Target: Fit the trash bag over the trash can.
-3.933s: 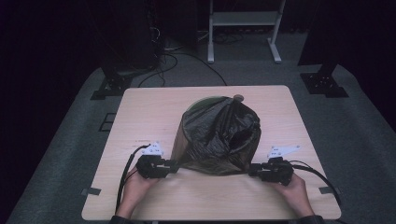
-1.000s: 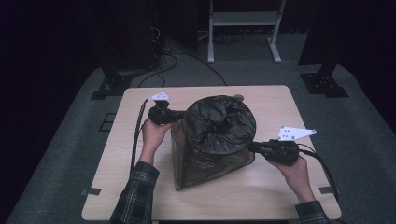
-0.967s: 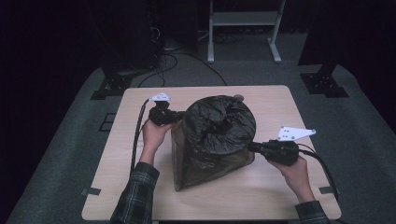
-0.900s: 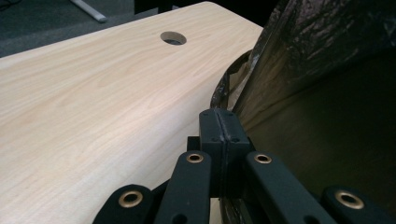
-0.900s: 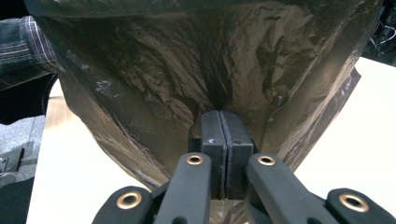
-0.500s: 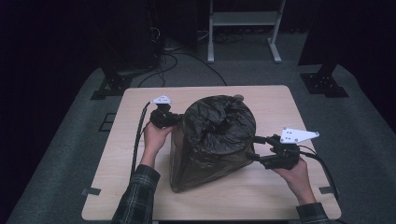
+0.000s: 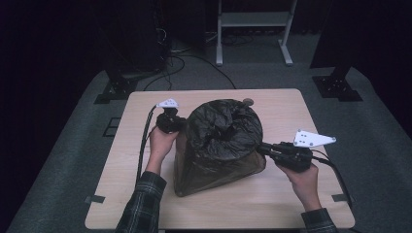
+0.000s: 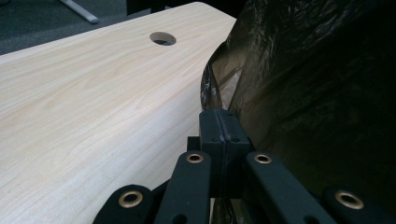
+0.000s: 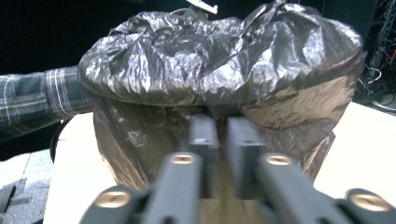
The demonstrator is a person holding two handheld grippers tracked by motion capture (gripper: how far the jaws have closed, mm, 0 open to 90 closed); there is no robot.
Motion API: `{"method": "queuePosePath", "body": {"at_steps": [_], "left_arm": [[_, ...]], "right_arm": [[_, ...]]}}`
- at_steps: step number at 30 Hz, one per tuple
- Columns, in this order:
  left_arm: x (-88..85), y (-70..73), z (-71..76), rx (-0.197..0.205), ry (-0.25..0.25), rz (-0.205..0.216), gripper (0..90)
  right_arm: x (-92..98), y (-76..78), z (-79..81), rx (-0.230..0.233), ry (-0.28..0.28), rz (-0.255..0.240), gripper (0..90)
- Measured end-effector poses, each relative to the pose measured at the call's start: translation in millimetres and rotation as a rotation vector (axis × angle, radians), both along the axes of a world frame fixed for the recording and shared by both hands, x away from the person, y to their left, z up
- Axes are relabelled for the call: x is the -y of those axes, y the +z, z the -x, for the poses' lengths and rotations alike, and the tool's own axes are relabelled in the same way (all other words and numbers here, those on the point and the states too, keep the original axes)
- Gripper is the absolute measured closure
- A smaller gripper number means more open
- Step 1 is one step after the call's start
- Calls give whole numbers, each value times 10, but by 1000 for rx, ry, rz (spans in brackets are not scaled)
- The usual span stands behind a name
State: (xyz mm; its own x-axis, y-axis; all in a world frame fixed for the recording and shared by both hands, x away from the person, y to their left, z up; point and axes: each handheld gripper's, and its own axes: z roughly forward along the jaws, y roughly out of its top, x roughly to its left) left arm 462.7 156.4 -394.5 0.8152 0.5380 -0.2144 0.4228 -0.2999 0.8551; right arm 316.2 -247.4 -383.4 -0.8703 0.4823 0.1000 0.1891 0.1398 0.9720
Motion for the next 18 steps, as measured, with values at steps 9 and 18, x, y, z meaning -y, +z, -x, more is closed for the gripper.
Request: {"method": "queuePosePath", "body": {"at_steps": [9, 18], "left_arm": [[-37, -183, -6, -48, 2, -27, 897], [-39, -466, 23, -111, 10, -90, 897]], "right_arm": [[31, -151, -10, -54, -6, 123, 900], [99, -353, -73, -123, -28, 186, 900]]}}
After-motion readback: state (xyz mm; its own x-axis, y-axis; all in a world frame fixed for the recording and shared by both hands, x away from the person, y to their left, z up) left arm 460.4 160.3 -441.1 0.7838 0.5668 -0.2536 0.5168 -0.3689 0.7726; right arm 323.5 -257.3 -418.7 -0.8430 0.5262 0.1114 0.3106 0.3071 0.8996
